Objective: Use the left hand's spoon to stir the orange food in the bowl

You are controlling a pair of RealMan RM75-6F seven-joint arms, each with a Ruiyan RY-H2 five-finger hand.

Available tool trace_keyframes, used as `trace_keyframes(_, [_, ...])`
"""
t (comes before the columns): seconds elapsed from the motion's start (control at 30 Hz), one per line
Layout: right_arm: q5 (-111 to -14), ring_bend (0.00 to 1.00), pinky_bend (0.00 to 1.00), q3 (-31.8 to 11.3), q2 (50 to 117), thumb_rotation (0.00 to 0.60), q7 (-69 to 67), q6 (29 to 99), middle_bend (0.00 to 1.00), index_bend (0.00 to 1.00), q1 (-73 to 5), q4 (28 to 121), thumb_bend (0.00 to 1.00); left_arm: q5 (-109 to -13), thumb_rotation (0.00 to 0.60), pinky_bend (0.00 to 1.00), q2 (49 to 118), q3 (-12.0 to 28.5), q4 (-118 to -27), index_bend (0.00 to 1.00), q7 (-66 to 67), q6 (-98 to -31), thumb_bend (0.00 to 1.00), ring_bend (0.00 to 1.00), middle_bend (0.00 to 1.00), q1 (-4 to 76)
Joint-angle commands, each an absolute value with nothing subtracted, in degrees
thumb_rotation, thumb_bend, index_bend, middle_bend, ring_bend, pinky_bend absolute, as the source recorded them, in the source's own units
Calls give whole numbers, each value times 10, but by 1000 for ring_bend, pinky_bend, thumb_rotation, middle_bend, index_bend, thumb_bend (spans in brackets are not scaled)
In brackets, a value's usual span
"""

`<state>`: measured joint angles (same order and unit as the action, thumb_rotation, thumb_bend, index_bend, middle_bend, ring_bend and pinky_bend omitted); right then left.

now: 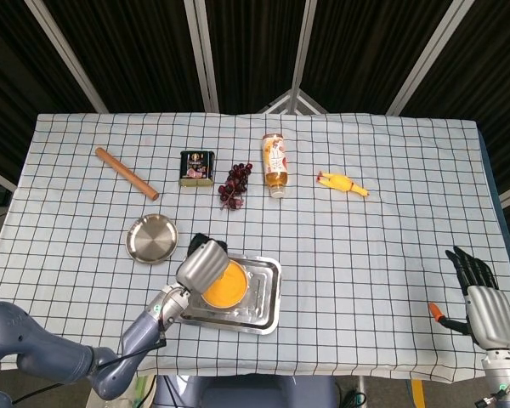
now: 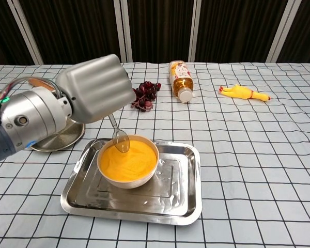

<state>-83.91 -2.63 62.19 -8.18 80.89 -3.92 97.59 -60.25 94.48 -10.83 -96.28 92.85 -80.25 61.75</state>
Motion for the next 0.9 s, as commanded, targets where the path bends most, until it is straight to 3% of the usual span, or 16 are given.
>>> trace_keyframes(0.03, [-839, 0, 0, -26, 622, 600, -83, 809, 0, 0, -39, 976, 339, -634, 600, 1000, 941, -118, -940, 771, 958, -770, 555, 1000, 1000, 635])
trace_keyframes(0.6, [-840, 0, 0, -26, 620, 600, -86, 808, 0, 0, -39, 977, 339, -678, 600, 1000, 906, -105, -930, 771, 998, -709, 554, 1000, 1000, 640])
trace_keyframes(0.9, [-839, 0, 0, -26, 620, 600, -86, 808, 0, 0, -39, 977, 339, -688, 600, 1000, 927, -91, -911, 772, 1004, -687, 553, 1000, 1000, 631])
